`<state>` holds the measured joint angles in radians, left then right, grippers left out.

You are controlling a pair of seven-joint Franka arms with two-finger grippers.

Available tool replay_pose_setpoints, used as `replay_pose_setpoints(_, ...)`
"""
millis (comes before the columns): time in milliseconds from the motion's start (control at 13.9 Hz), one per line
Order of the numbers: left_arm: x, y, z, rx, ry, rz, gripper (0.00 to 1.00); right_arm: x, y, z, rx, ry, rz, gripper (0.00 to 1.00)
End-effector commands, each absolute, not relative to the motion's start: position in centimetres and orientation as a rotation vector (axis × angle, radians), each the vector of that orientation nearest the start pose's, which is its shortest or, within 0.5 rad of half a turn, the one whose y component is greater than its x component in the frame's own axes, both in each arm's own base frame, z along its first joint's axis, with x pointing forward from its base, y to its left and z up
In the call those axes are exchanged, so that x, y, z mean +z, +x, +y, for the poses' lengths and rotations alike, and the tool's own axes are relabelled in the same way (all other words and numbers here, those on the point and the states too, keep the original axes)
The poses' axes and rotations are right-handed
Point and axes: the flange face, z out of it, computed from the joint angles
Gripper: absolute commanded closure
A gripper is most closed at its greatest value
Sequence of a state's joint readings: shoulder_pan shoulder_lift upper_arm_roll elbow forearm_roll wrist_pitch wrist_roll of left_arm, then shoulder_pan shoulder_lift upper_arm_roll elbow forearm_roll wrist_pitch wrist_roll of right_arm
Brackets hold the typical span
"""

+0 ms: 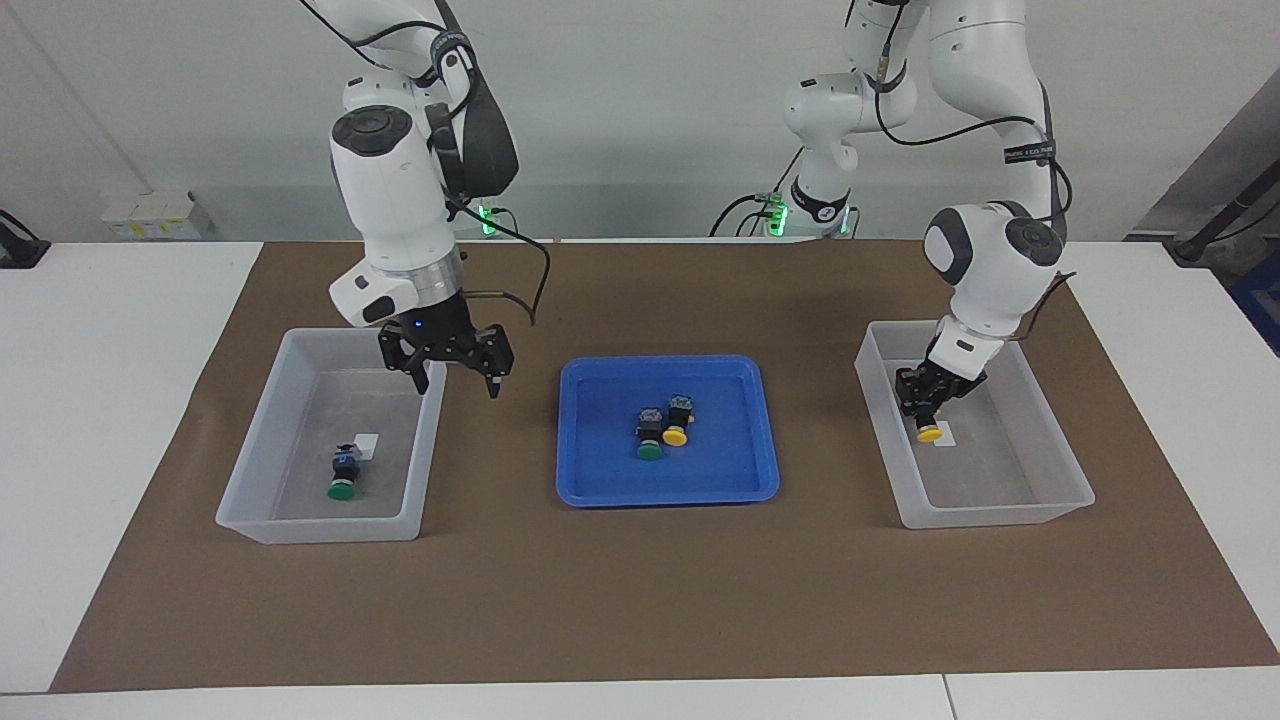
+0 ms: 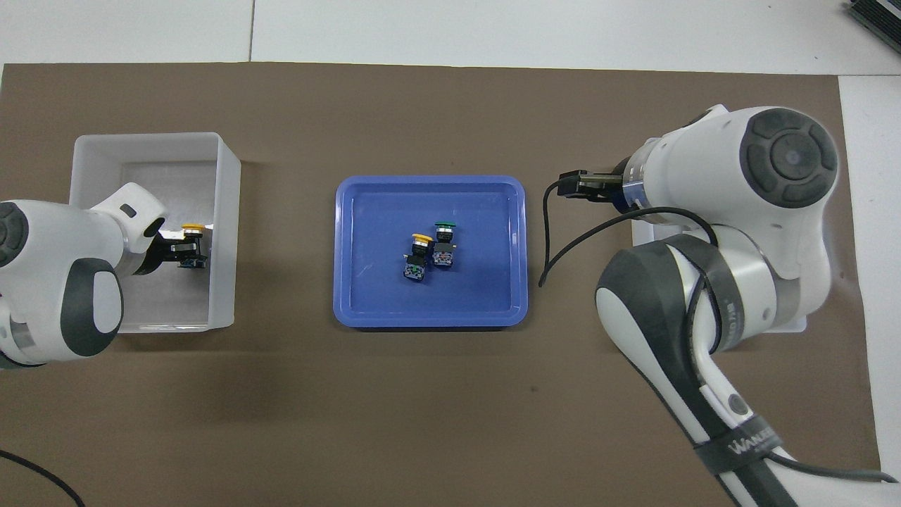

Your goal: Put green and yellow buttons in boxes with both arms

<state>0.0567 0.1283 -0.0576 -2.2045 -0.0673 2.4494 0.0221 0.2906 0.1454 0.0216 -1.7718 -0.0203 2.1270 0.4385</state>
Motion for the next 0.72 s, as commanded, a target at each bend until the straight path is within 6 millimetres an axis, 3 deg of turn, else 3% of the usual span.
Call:
replay_pose_setpoints(0,35.6,56.4,-0.2,-0.2,-3.188,-0.016,0.07,48.5,59.9,23.6,-0.332,-3.038,0.187,0.0)
replay_pose_setpoints(143,37.9,57.9,-0.1,-0.186,-3.193,-0.012,0.07,47.0,60.2,26.3,-0.378,-3.009,0.15,0.0)
replay_pose_setpoints(430,45.0,61.3,-0.9,-0.092,-3.209,0.009,0.08,44.1,61.2,30.9,-0.411,-2.981,0.065,0.0)
replay_pose_setpoints(645,46.5,61.4,-2.3,-0.079,-3.214,-0.014,0.08,42.8,61.2,31.8,-0.403,-2.967,0.068,0.01)
